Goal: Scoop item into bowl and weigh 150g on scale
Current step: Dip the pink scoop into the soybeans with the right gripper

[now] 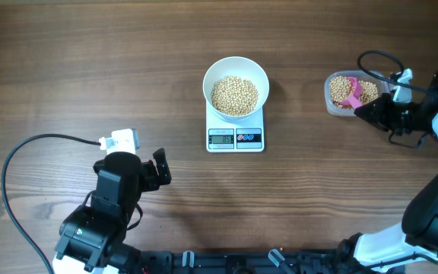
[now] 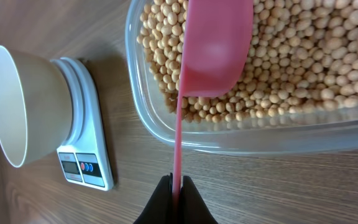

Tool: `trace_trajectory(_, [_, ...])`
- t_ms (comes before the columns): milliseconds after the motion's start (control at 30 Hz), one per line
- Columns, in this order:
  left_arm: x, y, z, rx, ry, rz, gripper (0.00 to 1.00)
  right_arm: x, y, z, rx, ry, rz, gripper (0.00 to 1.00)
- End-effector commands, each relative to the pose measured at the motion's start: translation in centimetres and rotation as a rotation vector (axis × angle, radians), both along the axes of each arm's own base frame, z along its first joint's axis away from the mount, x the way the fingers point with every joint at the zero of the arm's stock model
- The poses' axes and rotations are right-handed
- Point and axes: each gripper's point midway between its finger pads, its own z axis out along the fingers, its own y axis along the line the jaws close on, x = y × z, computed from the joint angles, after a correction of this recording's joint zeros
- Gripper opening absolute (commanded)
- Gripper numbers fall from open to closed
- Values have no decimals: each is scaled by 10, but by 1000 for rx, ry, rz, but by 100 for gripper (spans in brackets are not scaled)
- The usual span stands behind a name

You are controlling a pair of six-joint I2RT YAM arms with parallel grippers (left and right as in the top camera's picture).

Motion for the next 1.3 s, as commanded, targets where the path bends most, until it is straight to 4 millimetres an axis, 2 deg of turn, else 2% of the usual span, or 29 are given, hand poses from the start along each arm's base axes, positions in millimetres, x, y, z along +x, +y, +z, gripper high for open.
trace_trajectory(0, [0, 4, -2, 19, 3, 8, 100, -1, 3, 3, 137, -43, 0, 4])
trace_trajectory(133, [0, 4, -2, 19, 3, 8, 100, -2, -3, 4, 228, -60, -28, 4])
trace_trajectory(200, [0, 4, -2, 19, 3, 8, 100, -1, -3, 15, 275, -131, -9, 4])
trace_trajectory(533, [0, 4, -2, 19, 3, 8, 100, -10, -20, 14, 303, -107, -75, 4])
trace_trajectory(833, [0, 4, -2, 19, 3, 8, 100, -24, -8, 17, 328, -102, -13, 4])
trace_trajectory(1267, [0, 4, -2, 19, 3, 8, 100, -24, -6, 21, 353, -110, -16, 4])
